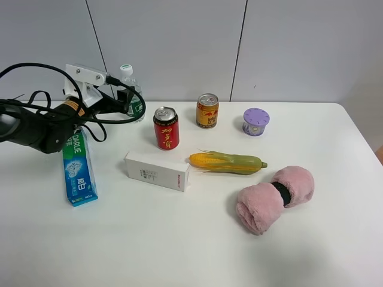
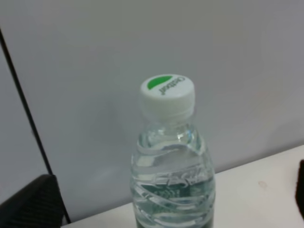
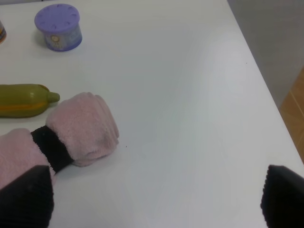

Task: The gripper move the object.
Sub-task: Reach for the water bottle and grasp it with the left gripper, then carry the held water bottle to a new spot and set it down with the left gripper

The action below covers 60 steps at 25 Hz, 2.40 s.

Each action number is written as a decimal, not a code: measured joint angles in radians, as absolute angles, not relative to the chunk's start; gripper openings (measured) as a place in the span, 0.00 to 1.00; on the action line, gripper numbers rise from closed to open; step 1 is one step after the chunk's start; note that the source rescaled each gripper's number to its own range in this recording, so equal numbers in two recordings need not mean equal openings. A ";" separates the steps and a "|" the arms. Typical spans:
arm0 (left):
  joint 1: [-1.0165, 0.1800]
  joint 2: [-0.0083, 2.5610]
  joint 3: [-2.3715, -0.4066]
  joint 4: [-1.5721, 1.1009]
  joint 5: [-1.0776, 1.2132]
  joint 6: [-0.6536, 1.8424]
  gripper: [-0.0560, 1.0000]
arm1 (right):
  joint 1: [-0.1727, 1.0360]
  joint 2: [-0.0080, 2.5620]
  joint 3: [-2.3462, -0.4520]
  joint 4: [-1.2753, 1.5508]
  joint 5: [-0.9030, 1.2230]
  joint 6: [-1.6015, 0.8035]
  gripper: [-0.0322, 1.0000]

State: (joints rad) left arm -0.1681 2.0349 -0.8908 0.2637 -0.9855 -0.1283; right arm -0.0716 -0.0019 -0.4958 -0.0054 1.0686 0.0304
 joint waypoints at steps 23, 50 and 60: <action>-0.157 2.290 -1.184 0.361 -0.863 -0.181 1.00 | -0.072 -0.002 -0.496 -0.005 1.069 0.030 1.00; -0.140 2.416 -1.336 0.411 -0.828 -0.258 0.70 | -0.072 -0.002 -0.496 -0.005 1.069 0.030 1.00; -0.139 2.416 -1.342 0.420 -0.818 -0.364 0.11 | -0.072 -0.002 -0.496 -0.005 1.069 0.030 1.00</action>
